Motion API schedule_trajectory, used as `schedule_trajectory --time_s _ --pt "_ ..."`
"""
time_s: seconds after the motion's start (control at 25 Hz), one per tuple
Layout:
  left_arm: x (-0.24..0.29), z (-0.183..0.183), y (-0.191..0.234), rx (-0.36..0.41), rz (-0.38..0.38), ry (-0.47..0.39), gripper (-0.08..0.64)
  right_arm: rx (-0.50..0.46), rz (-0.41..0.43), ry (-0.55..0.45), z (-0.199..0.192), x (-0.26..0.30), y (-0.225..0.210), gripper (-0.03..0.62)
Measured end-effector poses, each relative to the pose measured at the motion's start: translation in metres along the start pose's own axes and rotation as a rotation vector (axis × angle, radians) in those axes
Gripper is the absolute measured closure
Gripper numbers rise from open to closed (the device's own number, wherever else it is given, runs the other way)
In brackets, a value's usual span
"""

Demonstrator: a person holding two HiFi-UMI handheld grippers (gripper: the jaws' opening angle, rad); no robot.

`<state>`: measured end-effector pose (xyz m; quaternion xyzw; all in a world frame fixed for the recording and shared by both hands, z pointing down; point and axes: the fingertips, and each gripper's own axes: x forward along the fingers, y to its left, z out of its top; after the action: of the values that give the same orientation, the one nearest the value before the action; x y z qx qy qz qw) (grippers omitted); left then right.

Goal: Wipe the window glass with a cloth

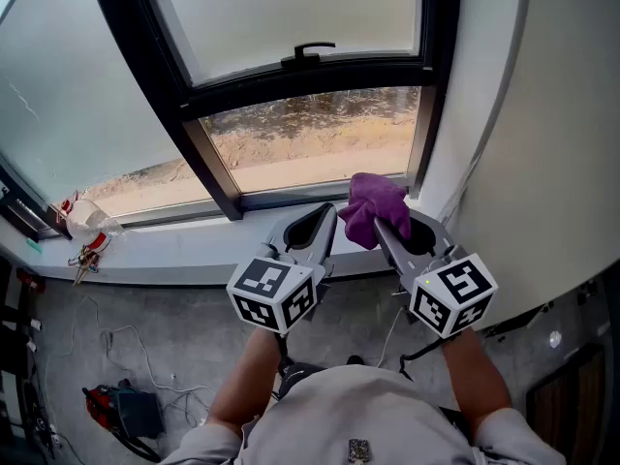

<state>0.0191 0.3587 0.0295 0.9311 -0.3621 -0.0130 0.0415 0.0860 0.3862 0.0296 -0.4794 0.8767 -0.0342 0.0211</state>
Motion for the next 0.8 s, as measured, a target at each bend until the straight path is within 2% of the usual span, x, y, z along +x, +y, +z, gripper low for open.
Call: schedule_trajectory --time_s 0.8 --pt "-0.0005 -0.0056 0.0002 -0.014 0.013 0.004 0.560 0.005 0.015 0.011 -0.0051 0.0004 -0.0026 0.499"
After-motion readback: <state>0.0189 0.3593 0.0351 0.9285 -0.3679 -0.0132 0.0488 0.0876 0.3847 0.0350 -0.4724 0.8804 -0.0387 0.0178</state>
